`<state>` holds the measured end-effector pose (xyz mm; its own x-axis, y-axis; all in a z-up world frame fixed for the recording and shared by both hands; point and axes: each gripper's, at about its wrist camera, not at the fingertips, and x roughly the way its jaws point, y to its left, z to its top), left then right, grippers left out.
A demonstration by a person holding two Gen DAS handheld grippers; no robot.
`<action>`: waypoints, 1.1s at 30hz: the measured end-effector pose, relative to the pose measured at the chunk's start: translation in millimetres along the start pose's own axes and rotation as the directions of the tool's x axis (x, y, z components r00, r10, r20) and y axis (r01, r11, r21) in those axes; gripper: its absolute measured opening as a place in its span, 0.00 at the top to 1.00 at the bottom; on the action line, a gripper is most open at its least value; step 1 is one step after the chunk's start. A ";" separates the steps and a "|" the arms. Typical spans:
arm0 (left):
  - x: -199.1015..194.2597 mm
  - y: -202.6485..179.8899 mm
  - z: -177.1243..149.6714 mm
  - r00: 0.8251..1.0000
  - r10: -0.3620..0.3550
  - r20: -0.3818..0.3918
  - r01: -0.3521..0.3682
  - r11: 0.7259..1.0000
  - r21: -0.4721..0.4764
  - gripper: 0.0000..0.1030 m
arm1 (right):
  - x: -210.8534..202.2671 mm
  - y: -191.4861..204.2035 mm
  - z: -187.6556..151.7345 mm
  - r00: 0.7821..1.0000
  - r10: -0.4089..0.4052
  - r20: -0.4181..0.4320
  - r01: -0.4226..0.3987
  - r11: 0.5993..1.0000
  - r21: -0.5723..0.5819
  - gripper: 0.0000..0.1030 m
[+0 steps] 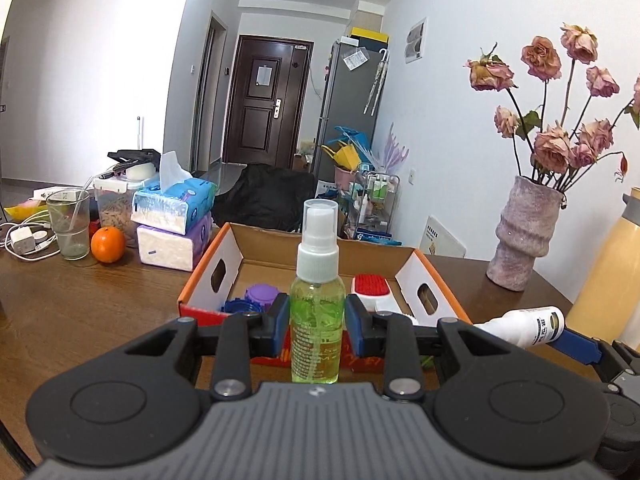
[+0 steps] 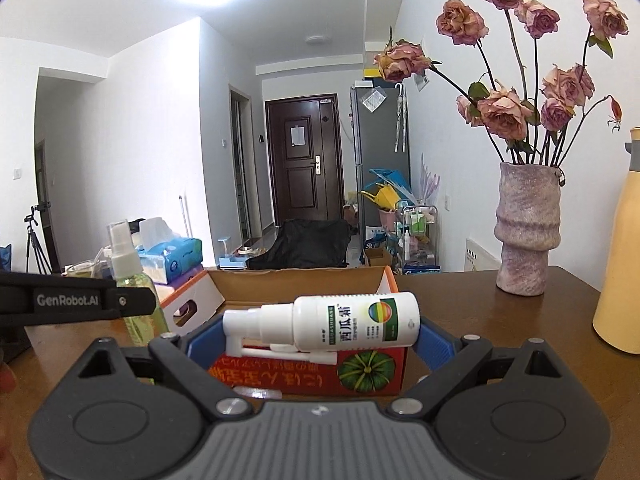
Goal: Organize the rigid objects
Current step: 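Carry the green and white spray bottles over the red box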
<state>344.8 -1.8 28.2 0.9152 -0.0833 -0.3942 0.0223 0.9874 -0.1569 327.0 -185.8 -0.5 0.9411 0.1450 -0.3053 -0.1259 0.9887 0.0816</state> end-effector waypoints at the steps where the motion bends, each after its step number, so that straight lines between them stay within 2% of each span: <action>1: 3.6 0.1 2.0 1.000 0.002 0.000 -0.002 1.000 -0.002 0.70 | 3.5 -0.4 1.2 1.000 0.000 -0.001 0.000 1.000 0.003 0.06; 17: 54.7 10.4 23.5 1.000 0.019 0.006 -0.019 0.999 -0.039 0.70 | 58.0 -2.5 14.1 1.000 -0.003 -0.021 0.004 1.000 0.017 0.06; 33: 103.7 15.7 39.0 0.999 0.048 0.001 -0.048 0.998 -0.032 0.70 | 109.1 4.1 26.7 1.000 0.003 -0.016 -0.003 1.000 0.007 0.06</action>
<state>455.7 10.3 20.3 0.9158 -0.0359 -0.4000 -0.0343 0.9854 -0.1670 437.6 -166.9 -8.1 0.9358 0.1484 -0.3198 -0.1264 0.9880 0.0887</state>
